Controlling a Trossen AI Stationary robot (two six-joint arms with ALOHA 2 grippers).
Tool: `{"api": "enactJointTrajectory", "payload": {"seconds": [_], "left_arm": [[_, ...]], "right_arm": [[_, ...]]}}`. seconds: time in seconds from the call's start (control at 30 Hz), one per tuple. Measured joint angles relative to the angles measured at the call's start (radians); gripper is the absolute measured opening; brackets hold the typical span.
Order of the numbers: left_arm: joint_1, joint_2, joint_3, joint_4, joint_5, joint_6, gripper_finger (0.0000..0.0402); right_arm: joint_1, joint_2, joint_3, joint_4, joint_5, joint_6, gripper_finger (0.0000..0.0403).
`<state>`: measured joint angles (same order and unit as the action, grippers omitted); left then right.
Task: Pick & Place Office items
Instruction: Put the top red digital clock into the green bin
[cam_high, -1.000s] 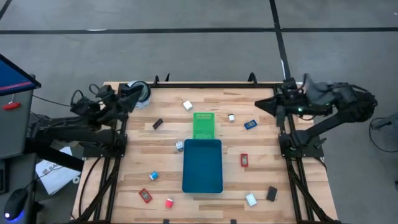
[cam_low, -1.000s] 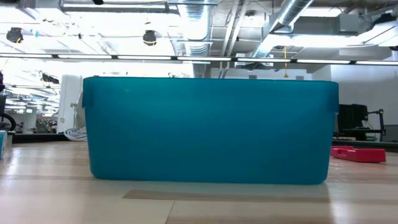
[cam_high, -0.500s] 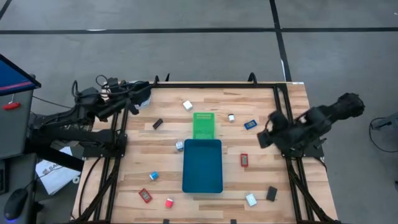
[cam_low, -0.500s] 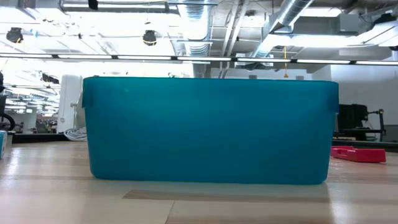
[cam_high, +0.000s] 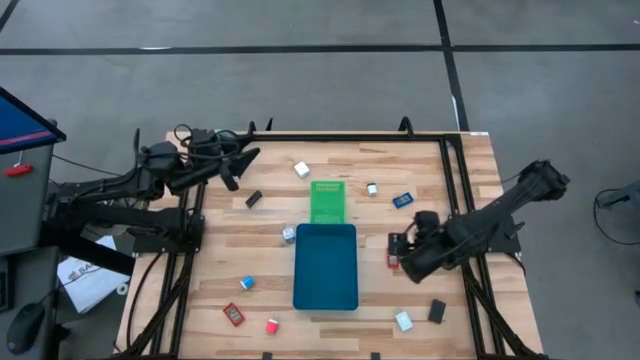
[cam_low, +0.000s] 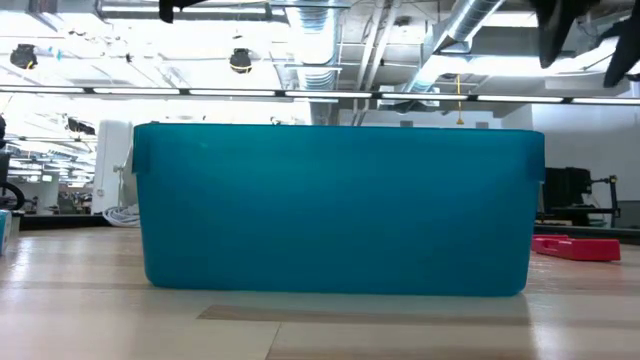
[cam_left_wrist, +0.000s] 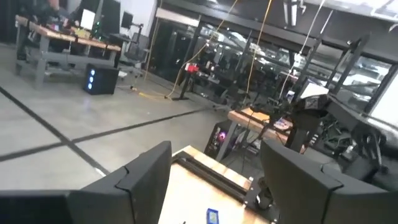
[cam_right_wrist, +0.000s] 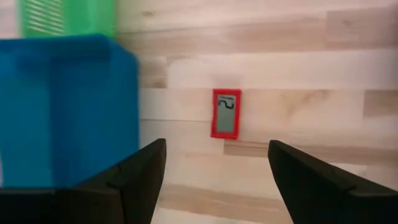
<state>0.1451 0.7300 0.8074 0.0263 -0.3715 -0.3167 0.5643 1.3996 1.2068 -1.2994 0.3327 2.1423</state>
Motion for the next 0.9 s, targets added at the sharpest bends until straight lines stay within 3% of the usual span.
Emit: {"api": "enactJointTrajectory", "payload": {"seconds": [0.23, 0.57, 0.77, 0.9], "left_arm": [[0.000, -0.004, 0.000, 0.027, -0.008, 0.056, 0.0242], [0.000, -0.003, 0.000, 0.022, 0.079, 0.058, 0.0242], [0.000, -0.003, 0.000, 0.022, 0.111, 0.055, 0.0241], [0.000, -0.003, 0.000, 0.022, 0.112, 0.051, 0.0241]], "right_arm": [[-0.073, 0.157, 0.000, 0.013, -0.071, -0.053, 0.0276], [-0.082, 0.283, -0.019, 0.081, -0.091, -0.055, 0.0277], [-0.080, 0.266, -0.172, 0.329, -0.130, -0.032, 0.0277], [-0.089, 0.242, -0.234, 0.369, -0.151, -0.030, 0.0277]]}}
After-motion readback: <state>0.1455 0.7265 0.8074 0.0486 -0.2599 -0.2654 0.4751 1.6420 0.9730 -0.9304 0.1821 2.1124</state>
